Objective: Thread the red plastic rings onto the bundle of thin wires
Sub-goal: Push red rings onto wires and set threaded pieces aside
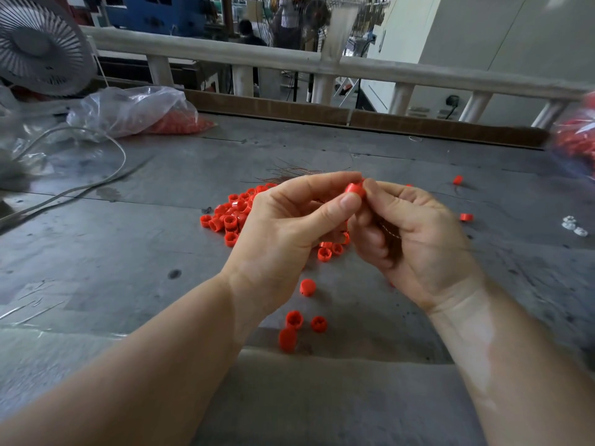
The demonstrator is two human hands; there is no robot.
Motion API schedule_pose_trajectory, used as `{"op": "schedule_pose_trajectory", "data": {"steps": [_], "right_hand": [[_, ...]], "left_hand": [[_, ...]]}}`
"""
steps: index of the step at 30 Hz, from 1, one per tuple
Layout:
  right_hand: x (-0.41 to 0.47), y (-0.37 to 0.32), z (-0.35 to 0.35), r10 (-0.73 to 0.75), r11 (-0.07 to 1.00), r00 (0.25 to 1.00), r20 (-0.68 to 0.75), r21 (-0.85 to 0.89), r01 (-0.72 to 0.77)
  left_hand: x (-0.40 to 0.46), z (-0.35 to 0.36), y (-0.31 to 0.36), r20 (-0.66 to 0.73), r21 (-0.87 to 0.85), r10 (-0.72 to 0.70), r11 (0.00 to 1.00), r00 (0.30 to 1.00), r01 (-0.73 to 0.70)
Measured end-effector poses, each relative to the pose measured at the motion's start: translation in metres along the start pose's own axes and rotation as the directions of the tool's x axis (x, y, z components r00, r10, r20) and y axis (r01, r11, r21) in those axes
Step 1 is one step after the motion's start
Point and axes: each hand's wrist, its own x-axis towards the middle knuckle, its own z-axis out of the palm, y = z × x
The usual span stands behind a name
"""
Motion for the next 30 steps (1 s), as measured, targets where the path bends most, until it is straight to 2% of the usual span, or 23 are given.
{"op": "schedule_pose_trajectory", "data": {"steps": [5, 11, 15, 18, 20, 23, 25, 30], "right_hand": [[0.001, 0.002, 0.0, 0.01, 1.0, 0.999, 0.043, -0.004, -0.01], [0.002, 0.005, 0.0, 0.028, 0.998, 1.0, 0.001, -0.061, -0.028], [0.003, 0.007, -0.002, -0.02, 0.991, 0.997, -0.069, -0.13, 0.011], [0.004, 0.006, -0.003, -0.074, 0.991, 0.994, -0.077, -0.118, 0.065], [0.004, 0.007, -0.002, -0.127, 0.979, 0.982, -0.139, -0.176, 0.102], [0.007, 0.008, -0.007, -0.155, 0.972, 0.931, -0.331, -0.217, 0.085], [0.008, 0.006, -0.012, -0.134, 0.981, 0.903, -0.408, -0.183, 0.063], [0.009, 0.001, -0.018, -0.069, 0.997, 0.879, -0.471, -0.018, 0.069]], "left_hand": [[0.0, 0.001, -0.001, -0.023, 0.025, 0.035, 0.999, 0.999, -0.034], [0.0, 0.0, -0.002, -0.031, 0.147, 0.102, 0.984, 0.994, -0.096], [0.003, -0.004, -0.006, -0.154, 0.079, 0.033, 0.997, 0.988, -0.021], [0.004, -0.007, -0.008, -0.165, 0.067, -0.029, 0.997, 0.986, 0.041], [0.004, -0.007, -0.01, -0.164, 0.083, -0.047, 0.995, 0.985, 0.061], [0.006, -0.009, -0.011, -0.21, 0.081, -0.069, 0.993, 0.975, 0.087], [0.007, -0.01, -0.011, -0.242, 0.056, -0.097, 0.992, 0.965, 0.113], [0.006, -0.01, -0.012, -0.238, 0.05, -0.118, 0.99, 0.964, 0.134]]}}
